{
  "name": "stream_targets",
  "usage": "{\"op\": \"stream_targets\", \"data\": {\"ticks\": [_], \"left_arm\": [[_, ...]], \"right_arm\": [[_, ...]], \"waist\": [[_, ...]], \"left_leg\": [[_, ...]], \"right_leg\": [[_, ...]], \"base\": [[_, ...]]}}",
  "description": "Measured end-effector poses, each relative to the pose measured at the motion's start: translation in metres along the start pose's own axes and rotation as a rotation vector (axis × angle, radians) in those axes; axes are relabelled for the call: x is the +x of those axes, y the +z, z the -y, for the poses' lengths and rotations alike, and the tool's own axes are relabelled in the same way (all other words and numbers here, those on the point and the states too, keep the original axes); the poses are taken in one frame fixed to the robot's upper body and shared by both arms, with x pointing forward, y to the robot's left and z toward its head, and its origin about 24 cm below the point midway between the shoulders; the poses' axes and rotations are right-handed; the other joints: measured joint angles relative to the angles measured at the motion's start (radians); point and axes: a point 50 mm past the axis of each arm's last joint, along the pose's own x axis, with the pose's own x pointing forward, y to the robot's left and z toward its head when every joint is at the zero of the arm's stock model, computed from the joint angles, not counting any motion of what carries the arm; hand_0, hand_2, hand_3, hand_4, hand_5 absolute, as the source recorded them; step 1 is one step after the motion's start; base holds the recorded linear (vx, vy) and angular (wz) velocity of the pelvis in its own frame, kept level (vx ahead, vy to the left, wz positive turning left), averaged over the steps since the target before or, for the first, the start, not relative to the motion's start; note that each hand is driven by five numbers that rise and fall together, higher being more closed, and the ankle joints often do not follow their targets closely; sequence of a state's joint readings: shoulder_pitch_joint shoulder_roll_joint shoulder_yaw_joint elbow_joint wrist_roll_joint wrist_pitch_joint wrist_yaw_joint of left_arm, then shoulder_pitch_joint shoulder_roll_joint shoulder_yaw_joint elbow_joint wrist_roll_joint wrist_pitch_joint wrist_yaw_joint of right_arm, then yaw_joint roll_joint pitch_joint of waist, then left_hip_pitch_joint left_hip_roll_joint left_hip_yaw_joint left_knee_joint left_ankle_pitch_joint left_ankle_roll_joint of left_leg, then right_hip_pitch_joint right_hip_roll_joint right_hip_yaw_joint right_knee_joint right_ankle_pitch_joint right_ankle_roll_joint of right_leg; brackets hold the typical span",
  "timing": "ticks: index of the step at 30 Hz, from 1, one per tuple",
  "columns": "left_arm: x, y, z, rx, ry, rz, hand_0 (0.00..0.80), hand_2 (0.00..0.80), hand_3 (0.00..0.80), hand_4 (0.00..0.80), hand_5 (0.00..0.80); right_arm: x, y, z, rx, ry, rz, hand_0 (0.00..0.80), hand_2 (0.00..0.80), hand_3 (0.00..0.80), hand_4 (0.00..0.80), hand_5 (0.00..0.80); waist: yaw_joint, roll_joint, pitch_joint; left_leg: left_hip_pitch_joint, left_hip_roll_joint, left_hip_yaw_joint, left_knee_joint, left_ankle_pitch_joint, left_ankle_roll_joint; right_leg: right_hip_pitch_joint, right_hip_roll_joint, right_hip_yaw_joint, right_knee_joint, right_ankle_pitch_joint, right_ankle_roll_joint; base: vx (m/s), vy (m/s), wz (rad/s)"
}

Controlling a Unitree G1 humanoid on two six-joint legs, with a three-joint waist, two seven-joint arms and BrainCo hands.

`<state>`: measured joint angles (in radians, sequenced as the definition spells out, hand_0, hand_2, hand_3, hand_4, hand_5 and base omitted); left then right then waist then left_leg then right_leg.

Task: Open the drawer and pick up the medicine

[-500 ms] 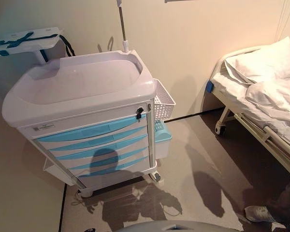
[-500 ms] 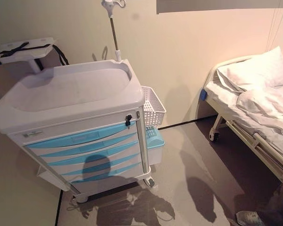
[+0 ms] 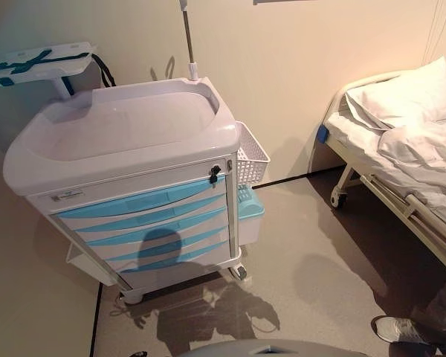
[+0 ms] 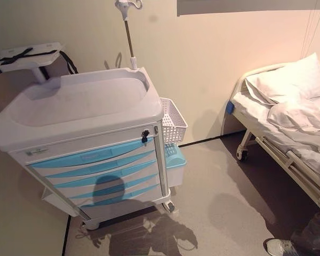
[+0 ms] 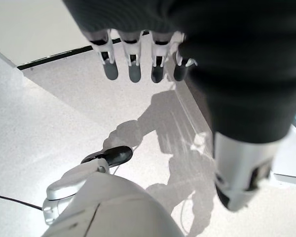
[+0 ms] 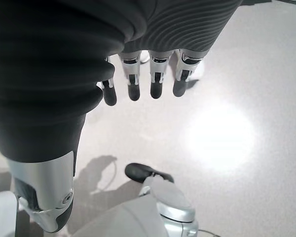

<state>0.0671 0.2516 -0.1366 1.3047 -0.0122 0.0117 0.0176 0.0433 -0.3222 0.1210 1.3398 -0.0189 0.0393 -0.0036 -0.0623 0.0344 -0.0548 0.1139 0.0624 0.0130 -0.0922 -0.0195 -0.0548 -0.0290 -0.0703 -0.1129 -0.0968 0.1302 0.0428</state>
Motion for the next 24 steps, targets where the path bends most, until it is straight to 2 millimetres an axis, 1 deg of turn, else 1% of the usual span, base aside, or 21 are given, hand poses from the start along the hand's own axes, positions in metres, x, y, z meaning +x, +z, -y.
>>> {"op": "stream_targets", "data": {"ticks": [10, 16, 18, 20, 21, 22, 24], "left_arm": [[0.0, 0.0, 0.0, -0.001, 0.0, 0.001, 0.0, 0.0, 0.0, 0.0, 0.0], [0.0, 0.003, -0.001, -0.005, 0.004, 0.011, 0.0, 0.0, 0.0, 0.0, 0.0], [0.0, 0.01, -0.002, -0.017, 0.01, 0.043, 0.0, 0.0, 0.0, 0.0, 0.0], [0.001, 0.023, -0.005, -0.04, 0.02, 0.079, 0.0, 0.0, 0.0, 0.0, 0.0], [0.001, 0.033, -0.007, -0.056, 0.028, 0.106, 0.0, 0.0, 0.0, 0.0, 0.0], [0.001, 0.044, -0.008, -0.075, 0.037, 0.137, 0.0, 0.0, 0.0, 0.0, 0.0], [0.0, 0.061, -0.011, -0.1, 0.045, 0.197, 0.0, 0.0, 0.0, 0.0, 0.0]], "right_arm": [[0.0, 0.001, 0.0, 0.0, 0.0, 0.007, 0.0, 0.0, 0.0, 0.0, 0.0], [0.0, 0.002, 0.003, -0.011, -0.006, 0.011, 0.0, 0.0, 0.0, 0.0, 0.0], [0.0, 0.005, 0.004, -0.013, -0.012, 0.02, 0.0, 0.0, 0.0, 0.0, 0.0], [0.0, 0.012, 0.006, -0.013, -0.021, 0.039, 0.0, 0.0, 0.0, 0.0, 0.0], [0.001, 0.018, 0.007, -0.012, -0.026, 0.052, 0.0, 0.0, 0.0, 0.0, 0.0], [0.001, 0.025, 0.008, -0.011, -0.035, 0.069, 0.0, 0.0, 0.0, 0.0, 0.0], [0.0, 0.034, 0.01, -0.007, -0.046, 0.091, 0.0, 0.0, 0.0, 0.0, 0.0]], "waist": [[0.0, 0.0, 0.0], [0.003, -0.004, 0.001], [0.003, -0.01, 0.001], [0.002, -0.017, 0.02], [0.001, -0.015, 0.03], [0.001, -0.024, 0.052], [0.0, -0.028, 0.07]], "left_leg": [[0.0, 0.0, 0.0, 0.0, 0.0, 0.0], [-0.028, -0.003, 0.0, 0.0, 0.002, 0.001], [-0.076, -0.007, 0.0, 0.011, 0.006, 0.002], [-0.112, -0.011, -0.002, 0.019, 0.012, 0.002], [-0.127, -0.014, -0.004, 0.02, 0.017, -0.001], [-0.147, -0.016, -0.006, 0.02, 0.022, -0.002], [-0.168, -0.019, -0.012, 0.022, 0.027, 0.001]], "right_leg": [[0.0, 0.0, 0.0, 0.0, 0.0, 0.0], [-0.032, -0.002, 0.0, 0.0, 0.002, 0.0], [-0.07, -0.005, -0.003, 0.001, 0.012, 0.002], [-0.104, -0.008, -0.003, 0.001, 0.022, 0.002], [-0.121, -0.01, -0.003, 0.002, 0.027, 0.001], [-0.136, -0.013, -0.004, 0.002, 0.029, 0.001], [-0.162, -0.015, -0.006, 0.005, 0.036, 0.002]], "base": [[0.0, 0.0, 0.0], [-0.113, 0.006, 0.0], [-0.139, 0.011, 0.0], [-0.137, 0.02, 0.01], [-0.13, 0.035, 0.04], [-0.081, 0.028, 0.05], [-0.088, 0.029, 0.08]]}}
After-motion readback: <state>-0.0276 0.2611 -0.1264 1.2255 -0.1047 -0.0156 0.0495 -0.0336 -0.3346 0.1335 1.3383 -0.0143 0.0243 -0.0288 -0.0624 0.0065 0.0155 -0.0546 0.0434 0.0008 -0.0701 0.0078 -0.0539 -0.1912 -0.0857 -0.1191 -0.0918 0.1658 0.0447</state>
